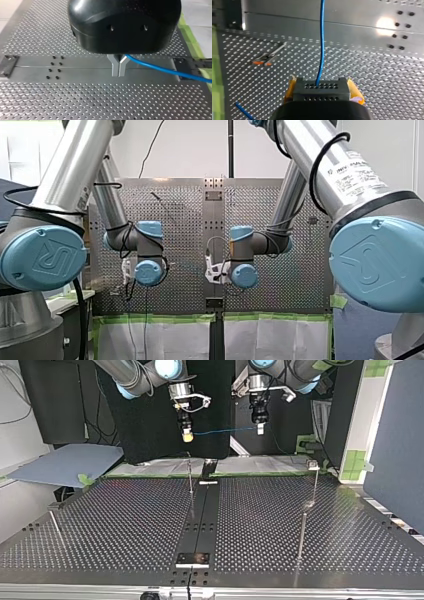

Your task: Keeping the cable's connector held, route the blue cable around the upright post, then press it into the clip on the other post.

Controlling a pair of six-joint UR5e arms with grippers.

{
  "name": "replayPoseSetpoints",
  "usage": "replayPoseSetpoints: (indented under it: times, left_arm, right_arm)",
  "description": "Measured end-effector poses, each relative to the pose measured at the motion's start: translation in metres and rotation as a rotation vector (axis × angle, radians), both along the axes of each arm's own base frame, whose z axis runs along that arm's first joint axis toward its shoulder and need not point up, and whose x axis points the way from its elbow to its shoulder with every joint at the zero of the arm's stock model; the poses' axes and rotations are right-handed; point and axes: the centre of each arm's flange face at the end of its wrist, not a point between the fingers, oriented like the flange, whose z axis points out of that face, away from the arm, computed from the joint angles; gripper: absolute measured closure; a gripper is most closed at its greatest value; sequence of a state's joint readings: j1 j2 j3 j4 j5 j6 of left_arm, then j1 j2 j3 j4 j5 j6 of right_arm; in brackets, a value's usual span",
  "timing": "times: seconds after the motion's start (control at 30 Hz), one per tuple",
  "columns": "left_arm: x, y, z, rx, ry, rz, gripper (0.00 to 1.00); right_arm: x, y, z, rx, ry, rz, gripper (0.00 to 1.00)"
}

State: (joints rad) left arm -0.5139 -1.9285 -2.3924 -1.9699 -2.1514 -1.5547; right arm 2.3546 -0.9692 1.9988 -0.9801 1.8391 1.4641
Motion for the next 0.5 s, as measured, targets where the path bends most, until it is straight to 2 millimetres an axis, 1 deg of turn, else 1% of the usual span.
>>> replayPoseSetpoints:
  times: [0.23, 0.5]
  left_arm:
    - [-0.006, 0.004, -0.004, 0.043, 0.058, 0.001, 1.00]
    - [-0.007, 0.005, -0.005, 0.051, 0.071, 0.001, 1.00]
  right_arm:
    - [-0.005, 0.004, -0.006, 0.044, 0.044, -0.001, 1.00]
    - [-0.010, 0.010, -0.012, 0.092, 0.093, -0.001, 1.00]
